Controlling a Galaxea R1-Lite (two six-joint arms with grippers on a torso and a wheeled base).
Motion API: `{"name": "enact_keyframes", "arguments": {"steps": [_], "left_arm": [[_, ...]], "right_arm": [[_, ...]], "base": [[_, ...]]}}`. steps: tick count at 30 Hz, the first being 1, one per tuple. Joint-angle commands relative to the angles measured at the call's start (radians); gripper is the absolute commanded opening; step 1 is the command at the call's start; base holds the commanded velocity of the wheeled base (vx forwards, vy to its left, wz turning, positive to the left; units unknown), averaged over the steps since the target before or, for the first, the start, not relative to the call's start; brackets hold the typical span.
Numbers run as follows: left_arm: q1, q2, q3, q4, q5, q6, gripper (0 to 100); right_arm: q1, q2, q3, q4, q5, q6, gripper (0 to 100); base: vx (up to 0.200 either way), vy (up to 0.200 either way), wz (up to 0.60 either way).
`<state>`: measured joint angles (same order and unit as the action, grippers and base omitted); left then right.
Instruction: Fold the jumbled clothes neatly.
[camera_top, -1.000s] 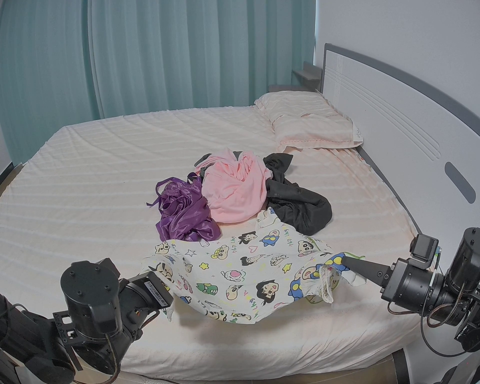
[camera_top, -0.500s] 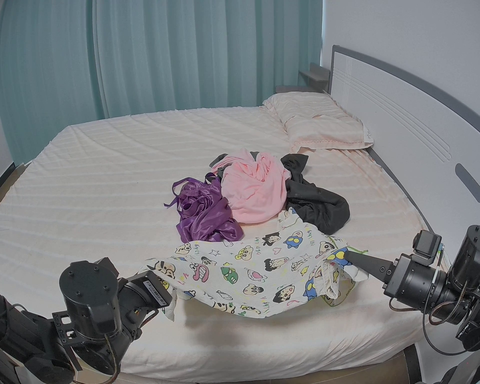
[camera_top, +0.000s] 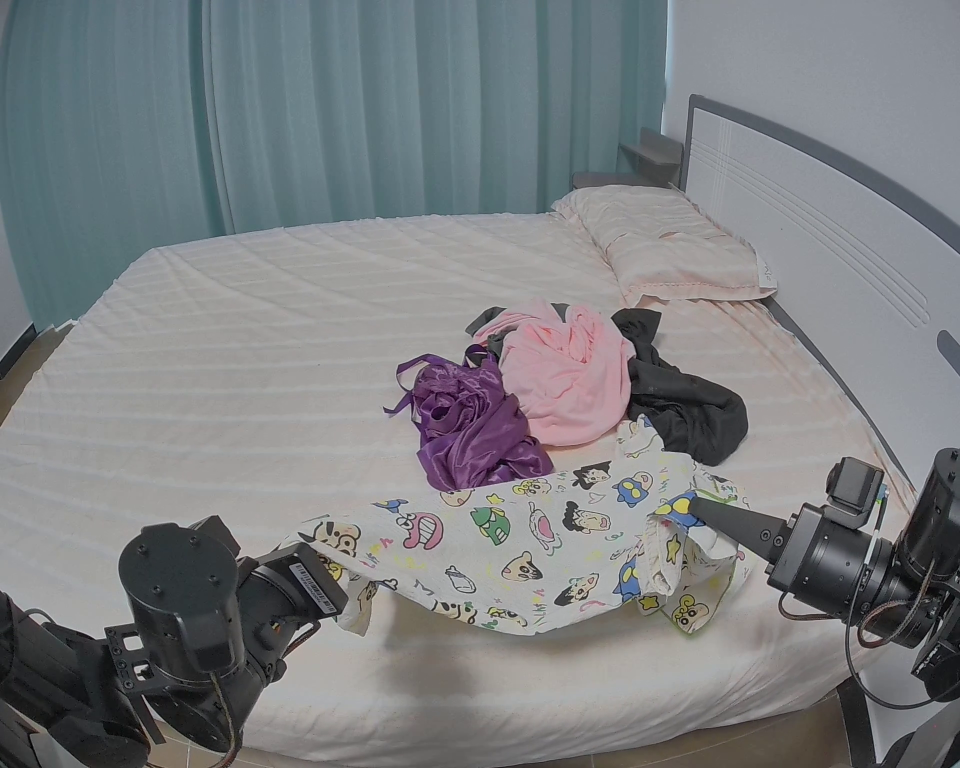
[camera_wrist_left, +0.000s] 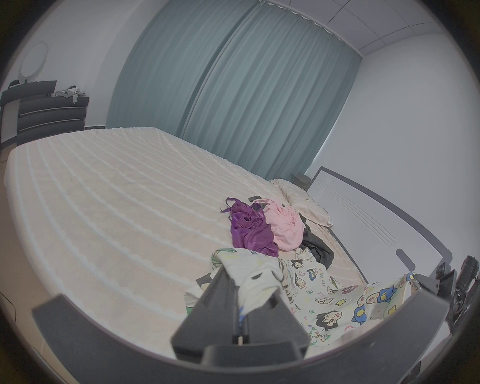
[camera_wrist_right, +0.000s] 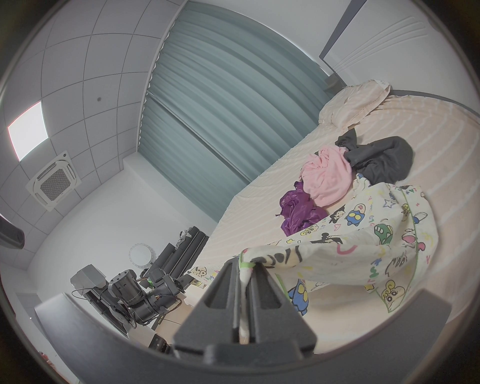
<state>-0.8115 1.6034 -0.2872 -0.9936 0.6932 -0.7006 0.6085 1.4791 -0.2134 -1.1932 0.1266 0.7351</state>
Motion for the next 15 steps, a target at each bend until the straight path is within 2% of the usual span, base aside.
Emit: {"name": "enact_keyframes", "arguments": {"steps": [1, 15], "left_arm": [[0.000, 0.000, -0.001, 0.000, 0.000, 0.000, 0], [-0.002, 0.004, -0.001, 0.000, 0.000, -0.002, 0]], "right_arm": [[0.000, -0.002, 0.000, 0.000, 0.001, 0.000, 0], [0.000, 0.003, -0.001, 0.000, 0.001, 0.001, 0]], "base": [[0.000, 0.200, 0.00], [0.000, 0.200, 0.00]]}}
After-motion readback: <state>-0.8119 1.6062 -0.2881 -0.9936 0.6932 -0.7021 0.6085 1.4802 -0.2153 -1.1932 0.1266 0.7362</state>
